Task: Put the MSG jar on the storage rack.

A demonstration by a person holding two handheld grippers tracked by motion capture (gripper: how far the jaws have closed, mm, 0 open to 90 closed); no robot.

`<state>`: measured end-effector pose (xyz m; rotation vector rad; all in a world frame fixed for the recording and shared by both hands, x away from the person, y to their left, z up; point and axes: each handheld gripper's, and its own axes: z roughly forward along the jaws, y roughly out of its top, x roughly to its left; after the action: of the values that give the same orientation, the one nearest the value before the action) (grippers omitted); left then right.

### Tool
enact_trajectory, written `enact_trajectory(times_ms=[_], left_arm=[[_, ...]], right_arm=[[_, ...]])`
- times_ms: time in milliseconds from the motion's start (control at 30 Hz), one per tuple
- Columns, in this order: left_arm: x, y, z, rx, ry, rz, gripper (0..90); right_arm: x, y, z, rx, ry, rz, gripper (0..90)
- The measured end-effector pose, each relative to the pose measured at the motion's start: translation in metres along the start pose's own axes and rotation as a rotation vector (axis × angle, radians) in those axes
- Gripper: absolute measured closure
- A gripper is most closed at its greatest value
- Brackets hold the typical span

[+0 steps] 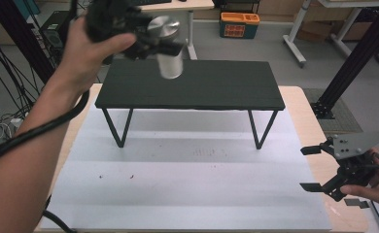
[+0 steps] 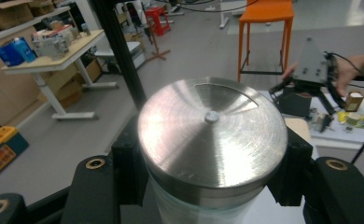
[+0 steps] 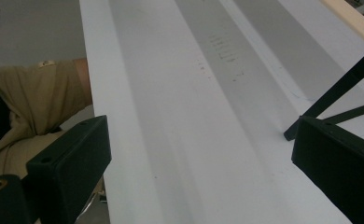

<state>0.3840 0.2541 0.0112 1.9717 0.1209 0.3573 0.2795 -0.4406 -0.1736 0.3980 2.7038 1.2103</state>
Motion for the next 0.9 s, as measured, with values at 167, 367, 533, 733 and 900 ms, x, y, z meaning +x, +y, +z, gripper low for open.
enact_trajectory(times_ms=[167,367,533,733,900], left_arm=[[0.031,0.008,0.051,-0.006,0.009,-0.01,42.3],[0.06,-0.004,0.115,0.074,0.003,-0.034,42.2],[0.069,-0.015,0.146,0.133,0.002,-0.044,42.2],[0.075,-0.03,0.168,0.176,0.01,-0.088,42.3],[0.077,-0.041,0.177,0.169,0.015,-0.106,42.3]], right_arm=[[-0.006,0.004,0.001,-0.007,0.002,-0.015,4.7],[-0.01,0.005,0.006,-0.001,0.021,-0.03,4.8],[-0.011,0.002,0.006,-0.021,0.029,-0.046,5.2],[-0.016,-0.004,0.007,-0.025,0.026,-0.031,5.3],[-0.018,-0.006,0.01,-0.024,0.034,-0.028,5.3]])
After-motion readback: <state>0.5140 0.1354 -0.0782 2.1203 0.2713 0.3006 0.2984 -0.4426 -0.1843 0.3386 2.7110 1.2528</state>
